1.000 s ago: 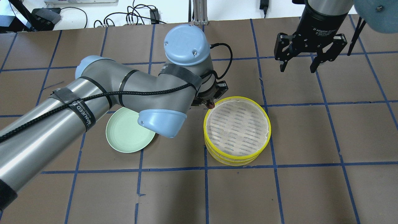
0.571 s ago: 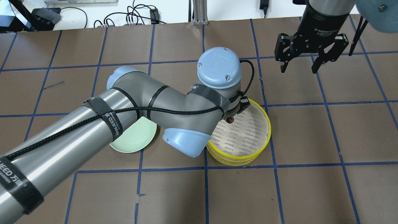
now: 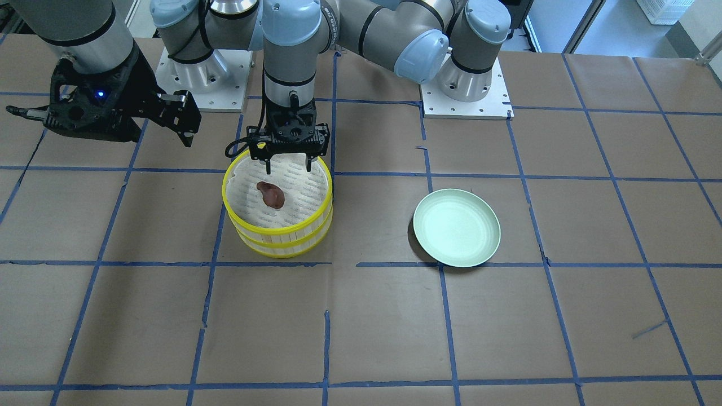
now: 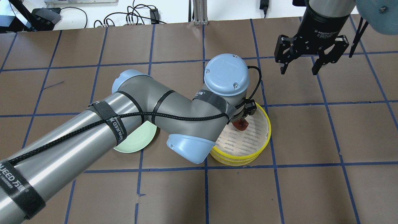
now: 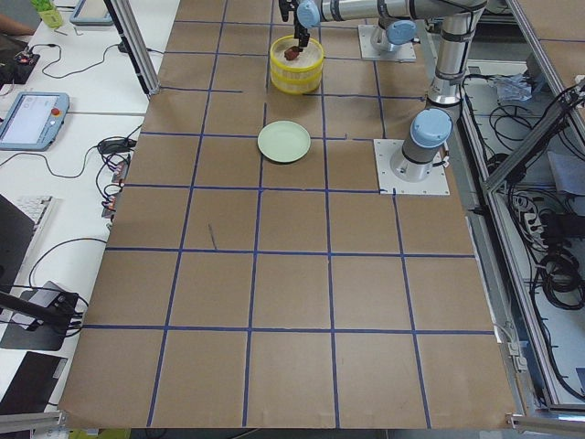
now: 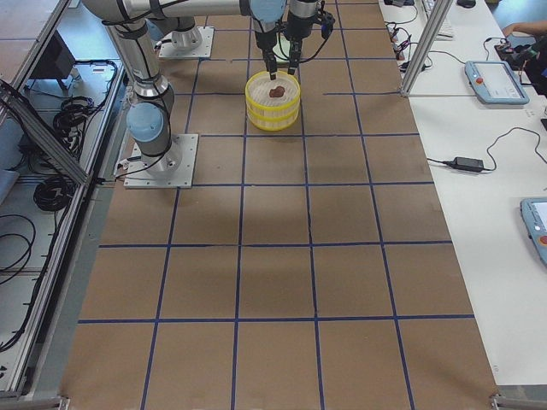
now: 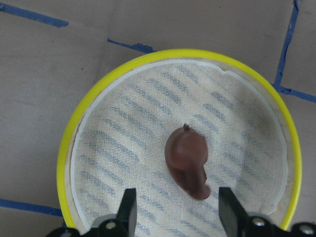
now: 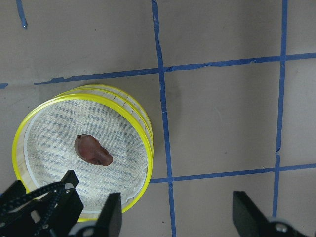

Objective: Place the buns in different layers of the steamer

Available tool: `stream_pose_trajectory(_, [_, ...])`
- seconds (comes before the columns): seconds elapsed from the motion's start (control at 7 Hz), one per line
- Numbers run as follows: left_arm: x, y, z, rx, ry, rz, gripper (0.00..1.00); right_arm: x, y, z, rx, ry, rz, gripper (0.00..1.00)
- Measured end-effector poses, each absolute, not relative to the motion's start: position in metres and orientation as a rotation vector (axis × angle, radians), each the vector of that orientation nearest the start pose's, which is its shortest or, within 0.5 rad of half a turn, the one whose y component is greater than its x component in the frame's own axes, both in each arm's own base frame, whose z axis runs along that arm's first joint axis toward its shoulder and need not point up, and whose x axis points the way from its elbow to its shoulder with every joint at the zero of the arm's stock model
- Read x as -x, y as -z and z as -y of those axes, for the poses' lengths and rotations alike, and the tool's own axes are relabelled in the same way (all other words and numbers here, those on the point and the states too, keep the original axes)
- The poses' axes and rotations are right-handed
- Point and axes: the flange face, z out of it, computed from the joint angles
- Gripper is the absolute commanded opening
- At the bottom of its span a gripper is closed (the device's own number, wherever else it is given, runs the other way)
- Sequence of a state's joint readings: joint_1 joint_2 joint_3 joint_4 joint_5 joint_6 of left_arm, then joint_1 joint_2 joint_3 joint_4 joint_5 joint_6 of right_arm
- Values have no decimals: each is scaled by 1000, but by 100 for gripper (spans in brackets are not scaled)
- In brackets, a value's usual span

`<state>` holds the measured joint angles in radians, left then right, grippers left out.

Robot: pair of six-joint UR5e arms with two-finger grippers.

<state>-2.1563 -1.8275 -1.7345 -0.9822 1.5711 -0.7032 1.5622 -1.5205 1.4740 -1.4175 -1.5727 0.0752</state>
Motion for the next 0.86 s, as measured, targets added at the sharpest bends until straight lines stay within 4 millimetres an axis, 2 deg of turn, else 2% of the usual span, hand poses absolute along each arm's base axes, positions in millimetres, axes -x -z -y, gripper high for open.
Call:
stream_pose_trajectory(0.14, [412, -338, 427, -38, 262, -3201, 100, -129, -496, 501, -132, -178, -3140, 100])
stream_pose_trajectory(0.43, [349, -367, 462, -254, 294, -3154, 100, -129, -495, 499, -133, -204, -3140, 100])
stream_pose_trajectory(0.57, [306, -383, 476, -336, 263, -3130, 100, -129, -495, 499, -134, -205, -3139, 100])
stream_pose_trajectory(0.71, [245, -407, 487, -396, 212, -3114, 100, -131, -495, 499, -135, -201, -3136, 100])
stream_pose_trajectory(0.86, [190, -429, 491, -375, 167, -3114, 100, -133, -497, 500, -137, -178, -3132, 100])
